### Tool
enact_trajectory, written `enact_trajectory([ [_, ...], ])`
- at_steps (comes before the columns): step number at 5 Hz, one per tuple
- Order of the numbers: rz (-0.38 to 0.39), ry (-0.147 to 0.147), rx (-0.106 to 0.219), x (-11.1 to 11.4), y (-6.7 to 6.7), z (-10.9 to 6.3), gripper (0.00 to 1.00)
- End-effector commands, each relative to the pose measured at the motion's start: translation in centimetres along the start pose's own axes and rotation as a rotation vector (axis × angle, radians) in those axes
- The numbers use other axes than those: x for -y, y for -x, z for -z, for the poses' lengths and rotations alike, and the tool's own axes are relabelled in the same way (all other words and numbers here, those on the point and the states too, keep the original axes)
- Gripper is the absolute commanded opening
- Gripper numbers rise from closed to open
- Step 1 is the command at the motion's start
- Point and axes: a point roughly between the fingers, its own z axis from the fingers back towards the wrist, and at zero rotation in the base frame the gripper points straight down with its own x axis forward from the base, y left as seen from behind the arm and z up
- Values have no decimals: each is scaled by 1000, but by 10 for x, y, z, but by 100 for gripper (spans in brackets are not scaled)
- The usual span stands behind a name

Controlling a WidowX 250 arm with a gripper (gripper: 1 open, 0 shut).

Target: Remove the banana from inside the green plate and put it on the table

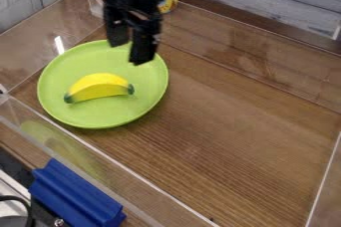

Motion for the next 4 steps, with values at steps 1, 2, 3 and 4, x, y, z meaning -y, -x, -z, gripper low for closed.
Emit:
enact_trajectory([
  [1, 18, -39, 51, -14, 10, -4, 100],
  [2, 6, -27, 54, -19, 15, 5, 100],
  [3, -15, -10, 58, -25, 18, 13, 100],
  [4, -32, 9, 64, -33, 20, 22, 100],
])
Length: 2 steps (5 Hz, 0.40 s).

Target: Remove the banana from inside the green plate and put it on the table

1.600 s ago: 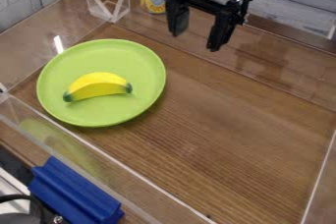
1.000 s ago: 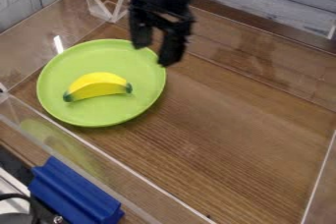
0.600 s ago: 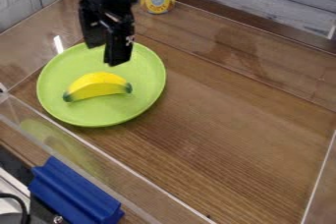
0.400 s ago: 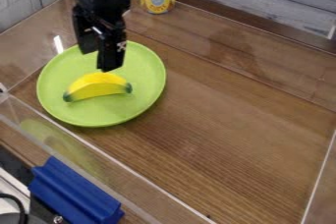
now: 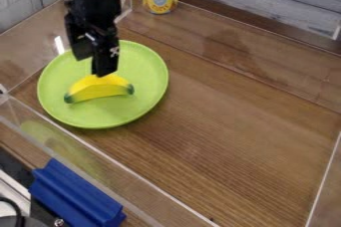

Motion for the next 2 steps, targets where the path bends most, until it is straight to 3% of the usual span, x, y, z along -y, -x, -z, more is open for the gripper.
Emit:
enact_trajectory([
  [1, -15, 1, 25, -10, 1, 3, 100],
  [2, -22, 18, 20, -16, 2, 12, 100],
])
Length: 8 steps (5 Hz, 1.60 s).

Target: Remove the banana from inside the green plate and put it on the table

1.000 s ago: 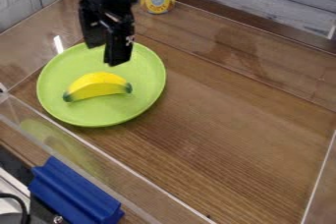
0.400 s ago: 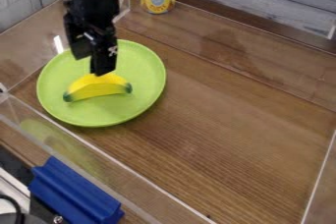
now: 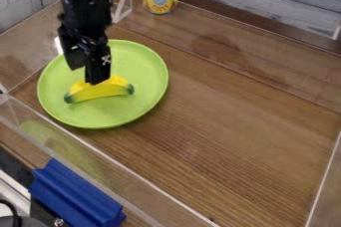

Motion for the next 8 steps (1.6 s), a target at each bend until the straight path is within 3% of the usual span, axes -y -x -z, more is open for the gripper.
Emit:
enact_trajectory([
  [1, -11, -4, 22, -9, -2, -1, 100],
  [8, -50, 94, 18, -23, -10, 13, 100],
])
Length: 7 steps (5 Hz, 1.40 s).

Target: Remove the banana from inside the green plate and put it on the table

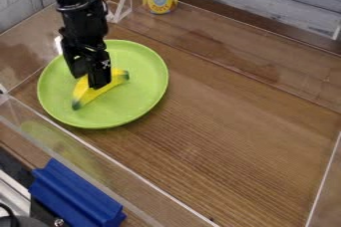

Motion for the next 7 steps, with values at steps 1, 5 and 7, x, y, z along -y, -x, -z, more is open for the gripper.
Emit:
enact_trajectory([
  [1, -13, -18, 33, -6, -3, -13, 100],
  [5, -8, 1, 38, -3, -6, -10, 0],
  [7, -4, 4, 48, 1, -7, -15, 0],
])
